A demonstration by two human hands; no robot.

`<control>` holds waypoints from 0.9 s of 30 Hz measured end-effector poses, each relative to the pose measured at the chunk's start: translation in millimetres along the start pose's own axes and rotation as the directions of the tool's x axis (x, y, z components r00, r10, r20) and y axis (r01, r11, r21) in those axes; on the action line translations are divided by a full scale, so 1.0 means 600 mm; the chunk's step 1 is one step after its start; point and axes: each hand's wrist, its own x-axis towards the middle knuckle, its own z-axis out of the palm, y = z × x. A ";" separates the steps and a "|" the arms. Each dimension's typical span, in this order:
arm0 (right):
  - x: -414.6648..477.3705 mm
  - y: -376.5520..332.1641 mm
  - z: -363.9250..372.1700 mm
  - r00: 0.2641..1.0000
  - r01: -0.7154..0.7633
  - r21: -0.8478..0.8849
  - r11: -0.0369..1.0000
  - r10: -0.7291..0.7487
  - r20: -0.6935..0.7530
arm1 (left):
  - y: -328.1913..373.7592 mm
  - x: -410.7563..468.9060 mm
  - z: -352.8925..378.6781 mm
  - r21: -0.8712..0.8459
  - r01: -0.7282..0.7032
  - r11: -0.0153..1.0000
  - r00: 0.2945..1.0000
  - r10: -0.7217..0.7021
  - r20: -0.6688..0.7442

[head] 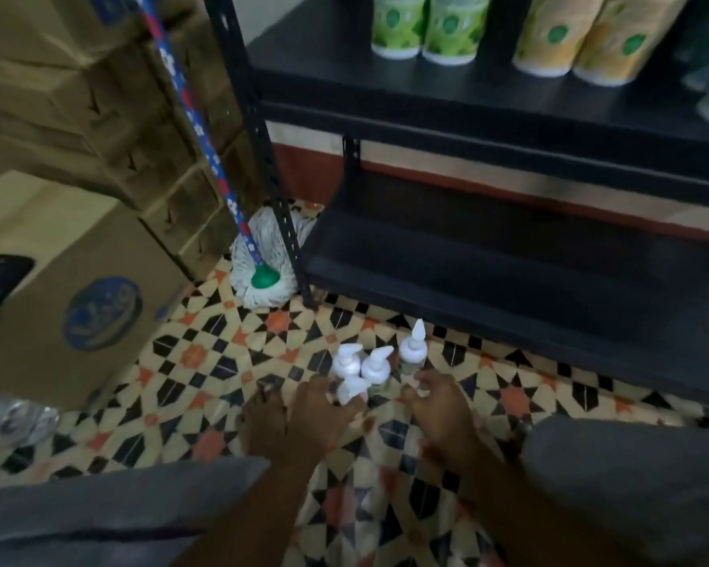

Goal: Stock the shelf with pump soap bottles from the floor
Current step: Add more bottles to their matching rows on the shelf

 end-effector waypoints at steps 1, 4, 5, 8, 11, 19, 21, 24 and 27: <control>0.012 0.012 0.014 0.999 -0.014 -0.018 1.000 0.015 0.038 | -0.019 0.012 0.021 -0.078 -0.010 0.997 0.999 0.013 0.041; 0.052 0.038 0.047 0.985 -0.023 -0.047 0.999 0.030 0.167 | -0.107 0.079 0.085 -0.131 -0.129 0.983 0.992 0.127 -0.019; 0.066 0.043 0.054 0.981 0.001 -0.042 0.999 0.007 0.194 | -0.145 0.104 0.111 -0.152 -0.110 0.982 0.993 0.114 0.015; 0.113 0.050 0.074 0.951 0.123 -0.065 0.990 -0.099 0.293 | -0.197 0.161 0.152 -0.142 -0.085 0.986 0.996 0.086 0.006; 0.157 0.057 0.099 0.917 0.188 -0.124 0.974 -0.129 0.378 | -0.190 0.177 0.152 -0.125 -0.091 0.988 0.996 0.088 -0.026; 0.160 0.069 0.133 0.943 0.207 -0.097 0.973 -0.173 0.284 | -0.133 0.143 0.102 -0.032 0.019 0.999 0.999 -0.020 -0.048; 0.137 0.084 0.121 0.961 0.194 -0.060 0.979 -0.177 0.211 | -0.112 0.119 0.084 -0.004 -0.014 1.000 0.999 0.014 -0.048; 0.095 0.075 0.080 0.968 0.176 -0.040 0.984 -0.166 0.190 | -0.067 0.068 0.048 0.085 -0.043 0.995 0.999 0.044 -0.004; 0.059 0.038 0.016 0.969 0.128 -0.047 0.991 -0.115 0.218 | -0.057 0.048 0.036 0.080 -0.052 0.995 0.998 0.056 -0.039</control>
